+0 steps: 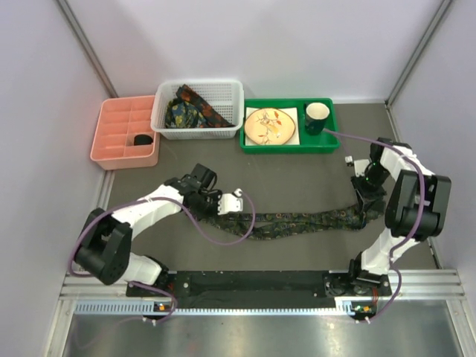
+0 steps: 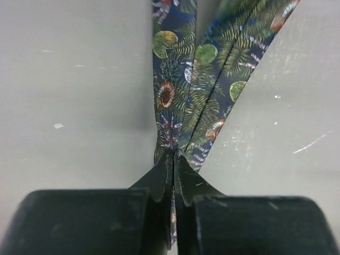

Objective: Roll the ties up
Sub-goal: Flatten out the tie at the center of the board.

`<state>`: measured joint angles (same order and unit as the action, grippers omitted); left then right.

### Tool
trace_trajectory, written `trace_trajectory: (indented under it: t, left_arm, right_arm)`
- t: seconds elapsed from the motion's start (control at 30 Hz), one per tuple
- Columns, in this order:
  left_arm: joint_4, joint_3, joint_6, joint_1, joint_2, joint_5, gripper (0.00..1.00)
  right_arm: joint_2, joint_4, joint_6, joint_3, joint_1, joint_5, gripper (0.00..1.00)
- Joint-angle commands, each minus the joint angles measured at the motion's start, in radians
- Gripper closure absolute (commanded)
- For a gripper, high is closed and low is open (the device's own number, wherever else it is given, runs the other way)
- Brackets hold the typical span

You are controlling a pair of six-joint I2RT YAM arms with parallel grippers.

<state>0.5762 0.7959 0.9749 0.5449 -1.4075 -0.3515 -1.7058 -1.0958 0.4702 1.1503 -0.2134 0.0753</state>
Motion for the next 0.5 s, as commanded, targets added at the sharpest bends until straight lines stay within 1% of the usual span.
trace_trajectory:
  t: [0.0,0.07,0.13,0.17,0.23,0.27,0.33,0.37,0.4,0.43,0.47]
  left_arm:
    - [0.073,0.078,-0.024,0.003,0.154,-0.087,1.0]
    - [0.135,0.077,0.004,0.003,0.209,-0.13,1.0]
    - [0.152,0.054,0.019,0.003,0.297,-0.19,1.0]
    - [0.16,0.02,0.025,0.003,0.347,-0.201,1.0]
    - [0.181,-0.015,0.053,0.003,0.387,-0.216,1.0]
    - [0.201,-0.049,0.105,0.004,0.407,-0.213,1.0]
    - [0.263,-0.073,0.162,0.004,0.413,-0.21,1.0]
    - [0.286,-0.092,0.23,0.004,0.409,-0.205,0.99]
    - [0.33,-0.099,0.264,0.006,0.403,-0.195,0.8]
    - [0.32,-0.112,0.259,0.007,0.397,-0.151,0.66]
    - [0.294,-0.113,0.204,0.007,0.383,-0.112,0.53]
  right_arm:
    - [-0.051,0.057,-0.025,-0.001,-0.009,-0.022,0.8]
    - [-0.073,0.062,-0.025,-0.017,-0.009,-0.037,0.83]
    - [-0.084,0.063,-0.03,-0.023,-0.011,-0.049,0.83]
    - [-0.089,0.063,-0.028,-0.024,-0.011,-0.052,0.83]
    - [-0.094,0.062,-0.028,-0.018,-0.011,-0.058,0.83]
    - [-0.095,0.06,-0.027,-0.017,-0.012,-0.06,0.83]
    - [-0.095,0.051,-0.024,-0.015,-0.012,-0.066,0.84]
    - [-0.095,0.048,-0.021,-0.014,-0.014,-0.068,0.84]
    - [-0.094,0.044,-0.015,-0.014,-0.015,-0.072,0.84]
    - [-0.092,0.036,-0.012,-0.012,-0.017,-0.072,0.85]
    - [-0.089,0.03,-0.004,-0.011,-0.017,-0.072,0.85]
